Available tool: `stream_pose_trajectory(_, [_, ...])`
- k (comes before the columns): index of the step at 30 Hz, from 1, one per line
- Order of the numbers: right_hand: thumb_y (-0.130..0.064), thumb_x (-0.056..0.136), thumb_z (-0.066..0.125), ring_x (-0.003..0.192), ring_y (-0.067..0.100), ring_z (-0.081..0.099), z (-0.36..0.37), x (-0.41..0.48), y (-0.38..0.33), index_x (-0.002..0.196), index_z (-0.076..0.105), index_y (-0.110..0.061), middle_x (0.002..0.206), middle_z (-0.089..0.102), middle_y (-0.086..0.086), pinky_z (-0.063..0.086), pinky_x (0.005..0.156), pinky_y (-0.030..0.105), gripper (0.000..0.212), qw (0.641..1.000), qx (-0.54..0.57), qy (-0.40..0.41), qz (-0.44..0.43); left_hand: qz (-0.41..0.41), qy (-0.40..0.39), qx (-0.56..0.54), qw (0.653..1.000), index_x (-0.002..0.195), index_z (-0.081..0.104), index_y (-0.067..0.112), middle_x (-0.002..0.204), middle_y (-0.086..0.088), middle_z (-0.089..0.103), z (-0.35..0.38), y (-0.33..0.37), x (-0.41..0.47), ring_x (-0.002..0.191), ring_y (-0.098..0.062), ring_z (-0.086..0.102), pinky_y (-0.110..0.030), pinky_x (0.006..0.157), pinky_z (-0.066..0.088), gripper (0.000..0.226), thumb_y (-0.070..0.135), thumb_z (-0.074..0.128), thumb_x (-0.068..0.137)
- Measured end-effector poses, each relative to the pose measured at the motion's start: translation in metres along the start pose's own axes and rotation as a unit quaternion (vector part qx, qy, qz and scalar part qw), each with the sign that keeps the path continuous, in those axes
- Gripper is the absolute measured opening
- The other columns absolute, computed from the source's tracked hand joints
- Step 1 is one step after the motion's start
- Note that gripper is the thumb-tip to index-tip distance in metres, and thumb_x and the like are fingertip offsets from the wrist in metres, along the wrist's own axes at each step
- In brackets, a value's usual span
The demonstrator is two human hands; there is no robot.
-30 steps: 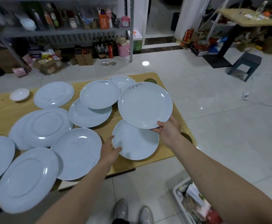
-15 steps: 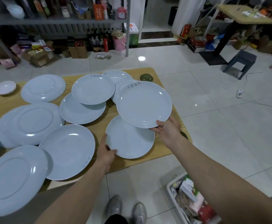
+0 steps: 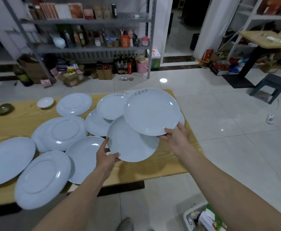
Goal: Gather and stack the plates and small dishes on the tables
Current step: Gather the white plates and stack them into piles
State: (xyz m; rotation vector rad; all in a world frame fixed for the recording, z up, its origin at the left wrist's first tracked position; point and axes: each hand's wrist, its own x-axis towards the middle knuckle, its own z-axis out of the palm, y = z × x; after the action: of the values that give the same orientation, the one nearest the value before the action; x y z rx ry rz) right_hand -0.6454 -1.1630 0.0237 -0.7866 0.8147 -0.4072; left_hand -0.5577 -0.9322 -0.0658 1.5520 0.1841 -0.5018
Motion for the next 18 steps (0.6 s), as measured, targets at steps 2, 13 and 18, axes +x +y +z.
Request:
stream_pose_trajectory(2, [0.022,0.087,0.052,0.097,0.035,0.069,0.007,-0.006,-0.002,0.141,0.054,-0.014,0.116,0.067,0.009,0.061,0.067,0.044,0.065,1.000,0.007,-0.016,0.002,0.013,0.020,-0.008,1.000,0.145,0.041,0.033,0.120,-0.014,0.054,-0.009,0.012,-0.009,0.100,-0.030,0.063,-0.031,0.064,0.059,0.087,-0.018,0.066,0.079])
stream_pose_trajectory(13, [0.023,0.086,0.049,0.088,0.030,0.071,0.055,-0.044,0.016,0.140,0.053,-0.011,0.112,0.069,0.012,0.061,0.064,0.044,0.064,0.994,-0.009,-0.109,0.026,0.052,0.105,-0.082,0.990,0.148,0.037,0.030,0.121,-0.023,0.053,-0.073,0.037,-0.052,0.098,-0.032,0.063,-0.035,0.063,0.059,0.094,-0.021,0.067,0.076])
stream_pose_trajectory(18, [0.023,0.086,0.050,0.096,0.033,0.069,0.085,-0.064,0.039,0.139,0.054,-0.011,0.124,0.065,0.015,0.061,0.064,0.043,0.063,0.991,-0.023,-0.131,0.028,0.063,0.128,-0.095,0.985,0.150,0.034,0.029,0.117,-0.023,0.056,-0.117,0.046,-0.063,0.094,-0.029,0.065,-0.032,0.062,0.058,0.094,-0.021,0.066,0.077])
